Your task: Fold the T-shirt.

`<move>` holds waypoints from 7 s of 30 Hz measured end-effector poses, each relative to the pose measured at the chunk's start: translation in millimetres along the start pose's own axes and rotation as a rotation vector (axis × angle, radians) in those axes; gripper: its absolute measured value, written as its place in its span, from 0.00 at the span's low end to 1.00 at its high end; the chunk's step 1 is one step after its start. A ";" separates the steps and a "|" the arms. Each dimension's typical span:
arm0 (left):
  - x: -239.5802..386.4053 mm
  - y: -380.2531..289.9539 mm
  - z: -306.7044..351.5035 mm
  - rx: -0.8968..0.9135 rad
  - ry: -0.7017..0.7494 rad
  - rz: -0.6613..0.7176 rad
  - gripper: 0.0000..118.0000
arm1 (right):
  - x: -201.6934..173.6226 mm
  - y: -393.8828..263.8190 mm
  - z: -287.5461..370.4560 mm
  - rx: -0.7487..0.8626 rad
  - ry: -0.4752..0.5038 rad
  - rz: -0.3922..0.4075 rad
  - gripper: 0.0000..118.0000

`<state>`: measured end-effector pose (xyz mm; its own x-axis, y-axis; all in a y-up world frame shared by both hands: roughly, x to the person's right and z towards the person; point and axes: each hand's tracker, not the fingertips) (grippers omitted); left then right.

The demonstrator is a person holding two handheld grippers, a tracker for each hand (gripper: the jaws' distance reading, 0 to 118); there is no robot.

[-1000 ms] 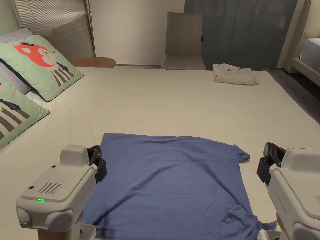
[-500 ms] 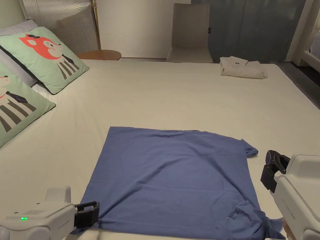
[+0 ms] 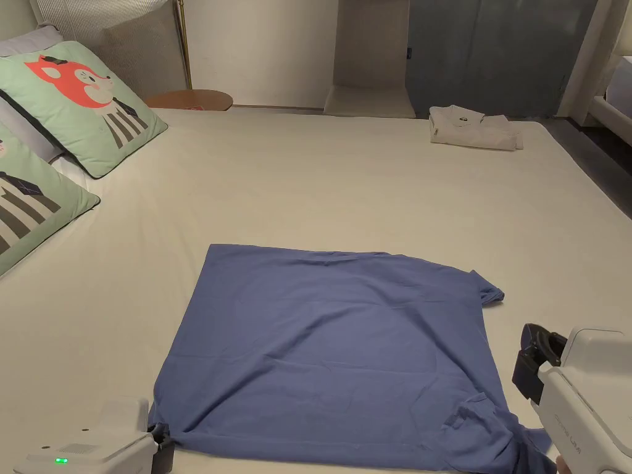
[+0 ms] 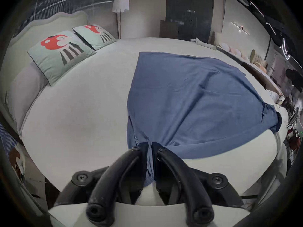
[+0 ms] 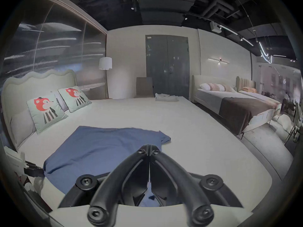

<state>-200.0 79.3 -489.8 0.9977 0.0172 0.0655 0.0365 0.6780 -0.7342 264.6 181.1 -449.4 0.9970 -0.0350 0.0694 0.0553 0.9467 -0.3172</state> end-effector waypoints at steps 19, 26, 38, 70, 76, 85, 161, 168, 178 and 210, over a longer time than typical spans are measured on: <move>-4.9 18.8 9.7 0.050 -0.039 0.056 0.03 | 21.7 -102.9 -21.8 -0.429 0.036 -0.059 0.07; -8.2 36.7 9.6 0.088 -0.039 0.066 0.03 | 14.2 -61.0 -16.1 -0.269 0.030 -0.022 0.07; 6.8 135.6 -38.9 0.185 -0.018 0.030 0.03 | 8.0 -3.7 -109.4 -0.154 -0.017 0.030 0.07; 56.5 161.4 2.6 0.505 -0.055 -0.023 0.84 | 2.0 48.0 -80.3 0.038 -0.027 0.022 0.88; 73.1 125.0 39.6 0.655 -0.025 -0.034 0.80 | -16.3 38.8 -27.1 0.143 -0.055 0.053 0.82; 76.3 96.1 43.3 0.609 -0.068 -0.053 0.00 | -30.3 16.8 -11.9 0.153 -0.077 0.087 0.01; -17.8 8.8 -36.1 -0.046 -0.041 0.075 0.03 | 29.4 -115.1 -51.4 -0.488 0.018 -0.133 0.14; -6.6 33.6 -14.3 0.003 -0.030 0.080 0.71 | 15.4 -70.6 -35.5 -0.370 -0.004 -0.101 0.74; 47.0 120.4 72.2 0.561 -0.117 0.086 0.90 | -21.6 48.2 -19.4 0.061 0.051 -0.052 0.93; 21.8 258.7 -94.1 0.197 -0.105 0.050 0.00 | -33.6 78.6 -119.8 0.117 0.003 0.074 0.00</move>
<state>-163.5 185.9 -741.9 0.9862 0.1235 0.1100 -0.0346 0.8046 -0.5928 242.0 218.4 -590.0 0.9982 0.0360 0.0473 -0.0254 0.9777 -0.2086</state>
